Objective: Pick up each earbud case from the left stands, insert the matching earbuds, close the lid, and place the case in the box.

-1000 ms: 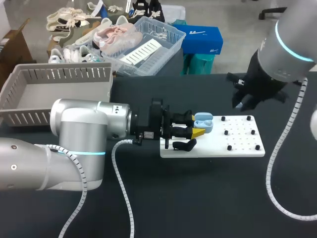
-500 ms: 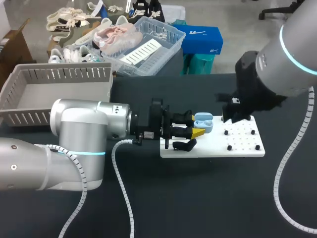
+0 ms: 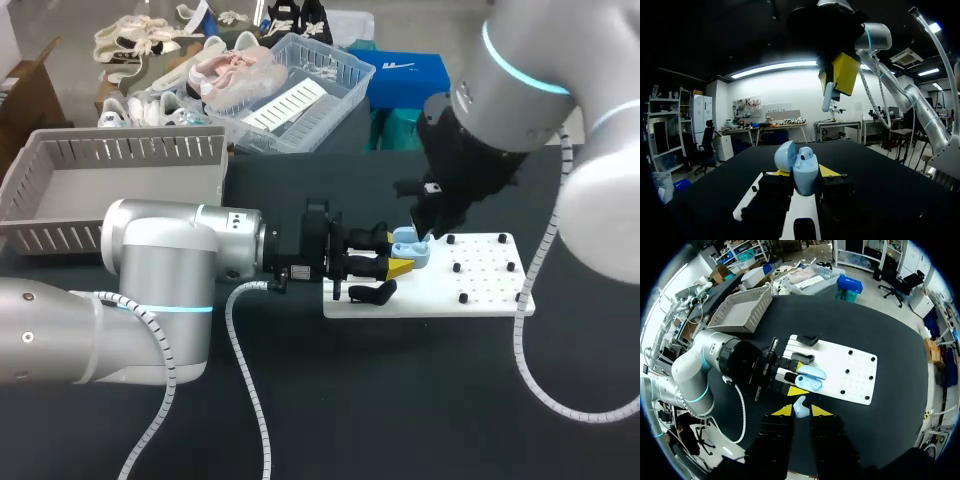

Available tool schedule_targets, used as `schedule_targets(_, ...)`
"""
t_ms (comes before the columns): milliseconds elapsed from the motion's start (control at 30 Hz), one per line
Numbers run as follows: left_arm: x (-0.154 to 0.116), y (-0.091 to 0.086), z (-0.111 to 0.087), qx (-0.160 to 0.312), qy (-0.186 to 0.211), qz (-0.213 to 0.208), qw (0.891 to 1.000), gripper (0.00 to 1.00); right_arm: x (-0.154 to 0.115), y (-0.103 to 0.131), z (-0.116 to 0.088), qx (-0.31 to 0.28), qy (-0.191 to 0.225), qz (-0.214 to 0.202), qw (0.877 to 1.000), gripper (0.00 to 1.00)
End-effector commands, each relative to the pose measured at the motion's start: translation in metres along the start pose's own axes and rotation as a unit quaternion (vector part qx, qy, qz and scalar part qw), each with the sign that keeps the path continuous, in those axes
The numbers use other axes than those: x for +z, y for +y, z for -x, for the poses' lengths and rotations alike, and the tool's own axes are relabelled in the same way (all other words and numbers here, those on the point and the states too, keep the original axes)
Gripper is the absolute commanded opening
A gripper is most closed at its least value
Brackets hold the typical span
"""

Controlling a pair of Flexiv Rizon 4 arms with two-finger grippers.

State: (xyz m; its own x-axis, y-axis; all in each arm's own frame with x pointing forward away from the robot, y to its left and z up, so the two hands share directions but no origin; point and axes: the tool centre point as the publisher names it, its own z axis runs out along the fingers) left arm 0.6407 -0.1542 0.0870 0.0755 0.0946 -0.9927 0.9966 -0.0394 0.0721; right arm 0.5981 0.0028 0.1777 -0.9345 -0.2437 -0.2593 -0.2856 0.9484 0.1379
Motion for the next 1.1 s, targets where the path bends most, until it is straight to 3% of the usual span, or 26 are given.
schedule_targets(33, 0.000, 0.000, -0.001, 0.001, -0.001, 0.001, 1.000, 0.00, 0.011, 0.003, 0.012, -0.001, 0.089, -0.005, 0.996, 0.00)
schedule_targets(233, 0.000, 0.000, -0.001, 0.001, -0.001, 0.001, 1.000, 0.00, 0.016, 0.000, 0.011, -0.005, 0.103, 0.004, 0.995, 0.00)
schedule_targets(1100, 0.000, 0.000, -0.001, 0.001, -0.001, 0.001, 1.000, 0.00, 0.022, 0.006, 0.015, -0.019, 0.099, 0.018, 0.995, 0.00)
